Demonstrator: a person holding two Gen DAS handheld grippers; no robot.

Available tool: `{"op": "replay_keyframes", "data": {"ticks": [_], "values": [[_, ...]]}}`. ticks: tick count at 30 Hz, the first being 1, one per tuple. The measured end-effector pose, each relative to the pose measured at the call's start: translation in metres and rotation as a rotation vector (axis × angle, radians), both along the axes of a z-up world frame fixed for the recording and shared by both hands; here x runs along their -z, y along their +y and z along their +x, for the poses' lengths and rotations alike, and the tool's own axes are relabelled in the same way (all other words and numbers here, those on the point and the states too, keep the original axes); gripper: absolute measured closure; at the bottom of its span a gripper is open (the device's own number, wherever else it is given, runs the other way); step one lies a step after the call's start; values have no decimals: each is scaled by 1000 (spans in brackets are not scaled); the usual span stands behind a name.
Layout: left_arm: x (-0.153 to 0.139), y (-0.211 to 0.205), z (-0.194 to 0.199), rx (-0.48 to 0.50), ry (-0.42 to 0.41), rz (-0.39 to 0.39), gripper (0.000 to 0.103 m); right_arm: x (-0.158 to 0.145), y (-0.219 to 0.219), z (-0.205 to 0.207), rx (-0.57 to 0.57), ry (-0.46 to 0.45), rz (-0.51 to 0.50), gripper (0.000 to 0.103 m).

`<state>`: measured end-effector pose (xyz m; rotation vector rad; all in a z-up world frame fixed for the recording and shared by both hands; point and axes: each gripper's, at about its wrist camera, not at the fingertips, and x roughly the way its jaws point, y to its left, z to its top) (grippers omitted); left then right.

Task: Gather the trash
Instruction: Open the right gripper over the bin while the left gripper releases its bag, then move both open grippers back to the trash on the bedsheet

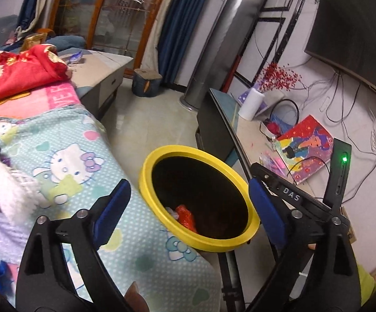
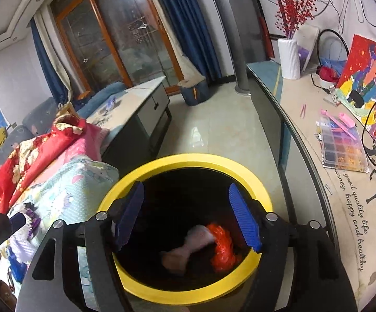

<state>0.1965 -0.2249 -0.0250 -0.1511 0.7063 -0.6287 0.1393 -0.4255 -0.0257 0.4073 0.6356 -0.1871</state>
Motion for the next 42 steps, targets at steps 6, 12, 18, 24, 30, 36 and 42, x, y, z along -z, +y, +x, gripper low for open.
{"op": "replay_keyframes", "data": {"ticks": [6, 12, 18, 24, 30, 36, 42], "values": [[-8, 23, -5, -57, -16, 2, 15, -16, 24, -2, -56, -37, -5, 33], [-12, 53, -13, -130, -33, 8, 15, -31, 54, -3, -128, -63, -13, 32], [-22, 87, -18, -206, -65, 9, 15, -40, 89, -2, -217, -77, -16, 31], [-29, 119, -25, -282, -88, 1, 15, -47, 127, -3, -324, -94, -25, 31], [-31, 146, -30, -344, -91, -4, 15, -50, 164, -2, -428, -96, -35, 31], [-30, 173, -34, -403, -92, -8, 15, -53, 200, -2, -519, -93, -53, 31], [-25, 203, -37, -473, -76, -8, 15, -51, 238, -2, -620, -84, -80, 31]]}}
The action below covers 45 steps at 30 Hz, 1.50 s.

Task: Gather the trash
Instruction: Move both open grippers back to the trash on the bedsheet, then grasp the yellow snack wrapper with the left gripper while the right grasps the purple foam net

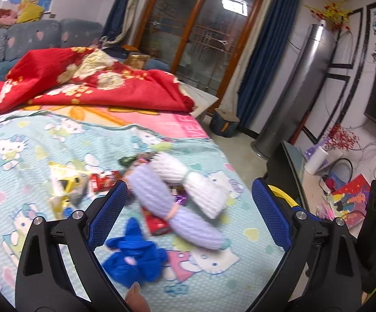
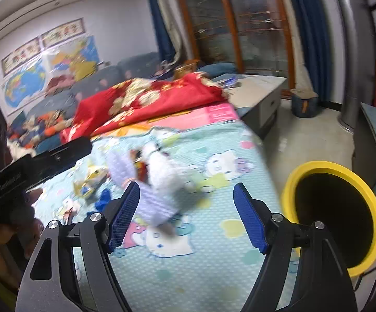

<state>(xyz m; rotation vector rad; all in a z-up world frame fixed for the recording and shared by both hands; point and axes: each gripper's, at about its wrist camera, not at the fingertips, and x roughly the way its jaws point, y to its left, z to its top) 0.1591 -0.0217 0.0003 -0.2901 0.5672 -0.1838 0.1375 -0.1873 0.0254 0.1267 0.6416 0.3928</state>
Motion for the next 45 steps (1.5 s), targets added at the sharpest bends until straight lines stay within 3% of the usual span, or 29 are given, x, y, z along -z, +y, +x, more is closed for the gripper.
{"op": "replay_keyframes", "data": {"ticks": [8, 19, 22, 25, 28, 30, 32, 37, 45], "values": [[13, 43, -2, -106, 52, 1, 15, 17, 45, 9, -109, 37, -61, 31], [44, 98, 6, -220, 168, -19, 15, 51, 78, 31, -149, 113, -150, 32], [56, 108, 13, -230, 212, -41, 17, 59, 82, 35, -159, 132, -162, 42], [66, 111, 21, -235, 247, -42, 29, 64, 86, 36, -164, 141, -171, 59], [77, 113, 28, -233, 289, -57, 43, 64, 85, 35, -175, 140, -155, 66], [82, 112, 32, -227, 308, -53, 63, 61, 84, 34, -184, 132, -148, 70], [85, 111, 33, -228, 319, -45, 76, 59, 84, 31, -199, 132, -138, 72], [81, 109, 27, -232, 293, -42, 79, 51, 83, 20, -233, 129, -97, 79], [51, 104, 9, -227, 195, -40, 80, 36, 86, 4, -277, 107, -46, 85]]}}
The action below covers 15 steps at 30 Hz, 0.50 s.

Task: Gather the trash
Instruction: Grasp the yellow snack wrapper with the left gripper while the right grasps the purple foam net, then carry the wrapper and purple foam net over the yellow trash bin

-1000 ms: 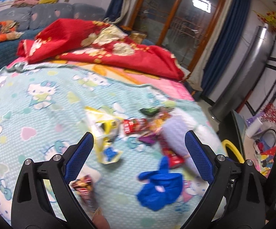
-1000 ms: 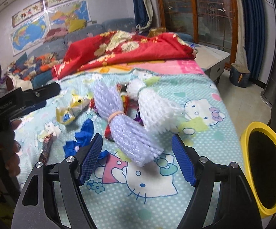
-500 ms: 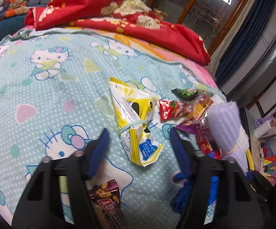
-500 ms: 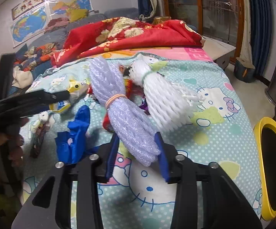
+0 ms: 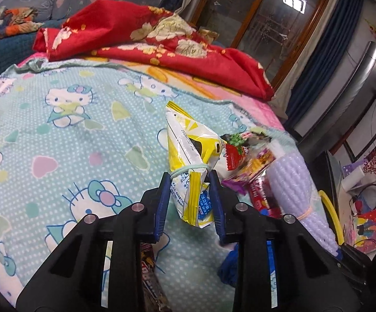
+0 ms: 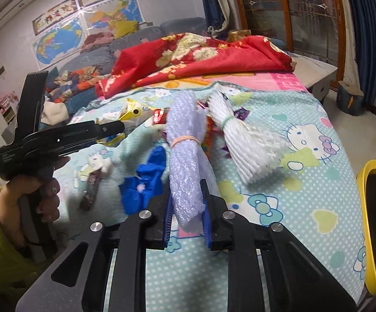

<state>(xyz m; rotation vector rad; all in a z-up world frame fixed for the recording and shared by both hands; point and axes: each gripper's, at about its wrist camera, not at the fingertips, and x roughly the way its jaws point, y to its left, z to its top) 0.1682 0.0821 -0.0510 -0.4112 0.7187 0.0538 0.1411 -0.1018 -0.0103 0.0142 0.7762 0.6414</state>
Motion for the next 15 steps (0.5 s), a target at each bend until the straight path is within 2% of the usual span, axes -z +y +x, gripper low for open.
{"op": "replay_keyframes", "data": {"ticks": [7, 15], "values": [[-33, -5, -15, 1, -80, 2, 80, -23, -5, -15, -18, -58, 45, 85], [-58, -33, -20, 70, -139, 5, 80, -38, -25, -15, 35, -94, 71, 85]]}}
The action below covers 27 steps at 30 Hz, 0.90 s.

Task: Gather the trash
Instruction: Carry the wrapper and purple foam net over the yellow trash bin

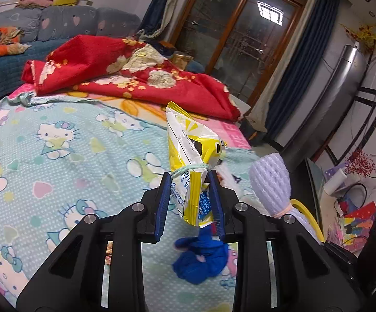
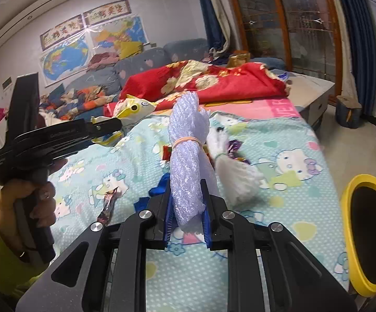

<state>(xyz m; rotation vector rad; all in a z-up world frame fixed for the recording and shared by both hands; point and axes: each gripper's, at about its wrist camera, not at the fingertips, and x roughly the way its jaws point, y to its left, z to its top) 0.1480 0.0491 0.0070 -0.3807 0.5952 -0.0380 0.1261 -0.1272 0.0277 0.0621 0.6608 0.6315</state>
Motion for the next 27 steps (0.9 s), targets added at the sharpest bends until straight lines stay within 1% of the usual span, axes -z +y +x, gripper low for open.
{"op": "replay_keyframes", "data": {"ticks": [6, 14, 27], "values": [[-8, -27, 2, 61, -17, 9, 80, -4, -24, 1, 54, -11, 18, 85], [-12, -64, 8, 139, -23, 24, 80, -7, -59, 3, 143, -19, 31, 85], [-8, -117, 14, 262, -20, 47, 80, -4, -119, 4, 301, -20, 47, 85]]}}
